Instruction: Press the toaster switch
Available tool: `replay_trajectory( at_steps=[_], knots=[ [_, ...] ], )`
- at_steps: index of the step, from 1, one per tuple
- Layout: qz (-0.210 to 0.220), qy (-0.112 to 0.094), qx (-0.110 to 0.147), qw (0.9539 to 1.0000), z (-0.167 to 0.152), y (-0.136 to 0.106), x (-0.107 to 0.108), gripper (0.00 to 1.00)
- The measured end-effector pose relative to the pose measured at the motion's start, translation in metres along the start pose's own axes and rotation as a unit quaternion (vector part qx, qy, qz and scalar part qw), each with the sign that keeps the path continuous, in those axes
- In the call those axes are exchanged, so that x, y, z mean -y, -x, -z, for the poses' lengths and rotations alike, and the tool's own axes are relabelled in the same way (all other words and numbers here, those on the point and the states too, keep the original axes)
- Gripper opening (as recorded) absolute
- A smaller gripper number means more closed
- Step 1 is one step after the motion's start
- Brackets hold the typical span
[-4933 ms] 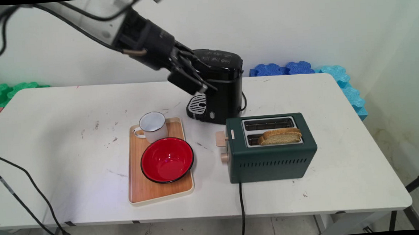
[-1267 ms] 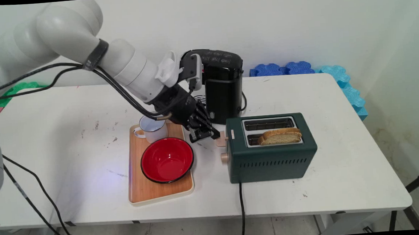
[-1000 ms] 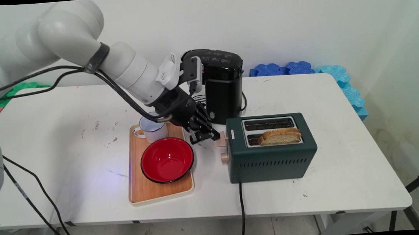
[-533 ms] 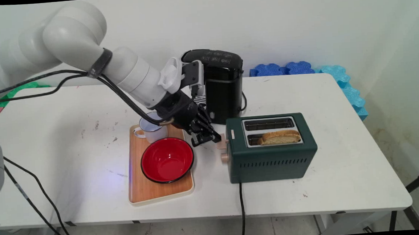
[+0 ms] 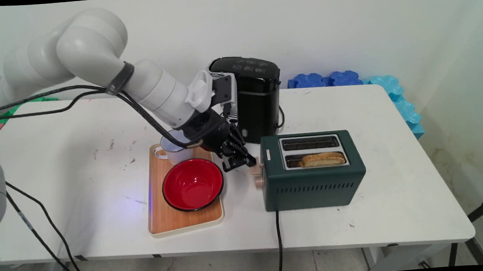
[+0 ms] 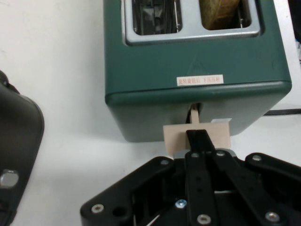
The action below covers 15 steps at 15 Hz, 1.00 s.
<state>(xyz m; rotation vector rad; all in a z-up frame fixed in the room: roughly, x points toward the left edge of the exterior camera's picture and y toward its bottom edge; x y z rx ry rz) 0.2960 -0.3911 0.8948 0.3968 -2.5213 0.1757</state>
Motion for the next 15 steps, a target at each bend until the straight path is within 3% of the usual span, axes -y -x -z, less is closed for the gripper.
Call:
replay_trajectory(
  at_steps=[15],
  knots=[
    [0.006,-0.004,-0.002,1.0000,-0.016,0.008,-0.002,0.00]
  ],
)
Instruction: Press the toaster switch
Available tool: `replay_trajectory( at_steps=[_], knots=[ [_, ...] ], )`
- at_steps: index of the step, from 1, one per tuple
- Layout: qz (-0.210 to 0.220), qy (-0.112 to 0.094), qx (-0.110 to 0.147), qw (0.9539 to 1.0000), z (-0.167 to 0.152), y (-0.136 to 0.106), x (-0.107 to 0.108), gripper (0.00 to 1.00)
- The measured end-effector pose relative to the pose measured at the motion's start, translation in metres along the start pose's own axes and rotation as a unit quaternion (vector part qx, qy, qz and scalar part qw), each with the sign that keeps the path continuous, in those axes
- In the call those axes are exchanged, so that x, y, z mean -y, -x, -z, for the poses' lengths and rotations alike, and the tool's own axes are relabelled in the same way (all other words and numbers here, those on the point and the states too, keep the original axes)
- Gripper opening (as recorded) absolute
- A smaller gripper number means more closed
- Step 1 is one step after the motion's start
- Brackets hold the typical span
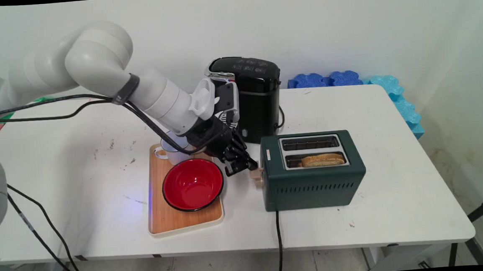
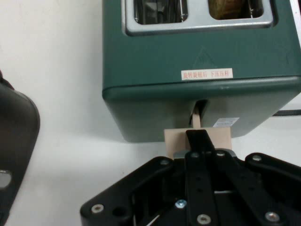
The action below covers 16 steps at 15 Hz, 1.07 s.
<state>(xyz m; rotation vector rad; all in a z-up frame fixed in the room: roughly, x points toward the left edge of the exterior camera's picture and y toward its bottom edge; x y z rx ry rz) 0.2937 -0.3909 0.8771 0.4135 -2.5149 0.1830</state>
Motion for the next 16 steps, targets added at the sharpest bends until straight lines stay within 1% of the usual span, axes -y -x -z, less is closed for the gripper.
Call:
replay_trajectory(
  at_steps=[16],
  knots=[
    [0.014,-0.003,0.001,0.9999,-0.008,0.011,-0.002,0.00]
  ],
)
